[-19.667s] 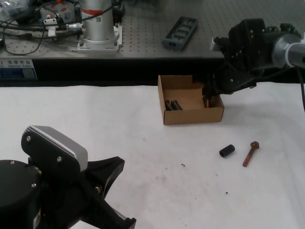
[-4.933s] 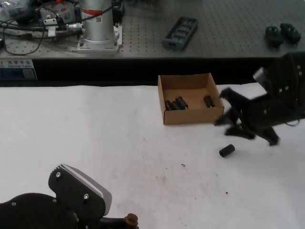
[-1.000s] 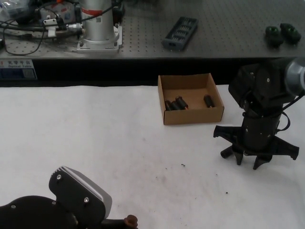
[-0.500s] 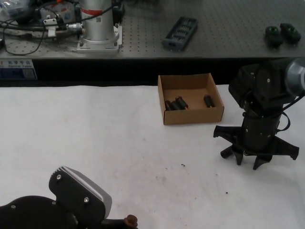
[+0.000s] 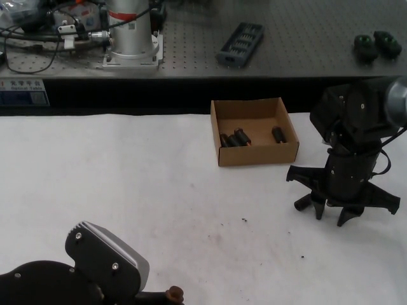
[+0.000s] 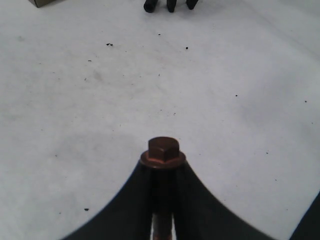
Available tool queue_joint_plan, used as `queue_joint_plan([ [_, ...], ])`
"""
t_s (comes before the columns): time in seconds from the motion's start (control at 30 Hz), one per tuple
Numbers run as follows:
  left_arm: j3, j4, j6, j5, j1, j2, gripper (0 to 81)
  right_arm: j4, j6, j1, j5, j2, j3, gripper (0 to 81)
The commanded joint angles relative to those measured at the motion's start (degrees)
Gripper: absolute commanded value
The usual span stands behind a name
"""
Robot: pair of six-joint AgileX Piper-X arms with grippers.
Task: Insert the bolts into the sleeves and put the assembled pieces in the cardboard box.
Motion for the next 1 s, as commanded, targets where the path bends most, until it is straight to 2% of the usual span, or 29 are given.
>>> queue_joint_plan([
  [0.0, -0.2, -0.4, 0.5, -0.8, -0.3, -0.4, 0.6, -0.9, 0.4, 0.2, -5.9, 0.8, 0.7, 28.6],
  [0.5, -0.2, -0.4, 0.5, -0.8, -0.3, -0.4, 0.6, -1.7, 3.8, 0.1, -10.3, -5.0, 0.0, 28.6],
  [0.97, -0.2, -0.4, 0.5, -0.8, -0.3, -0.4, 0.6, -9.6, 8.8, -0.5, -14.5, -6.5, -0.2, 28.6],
])
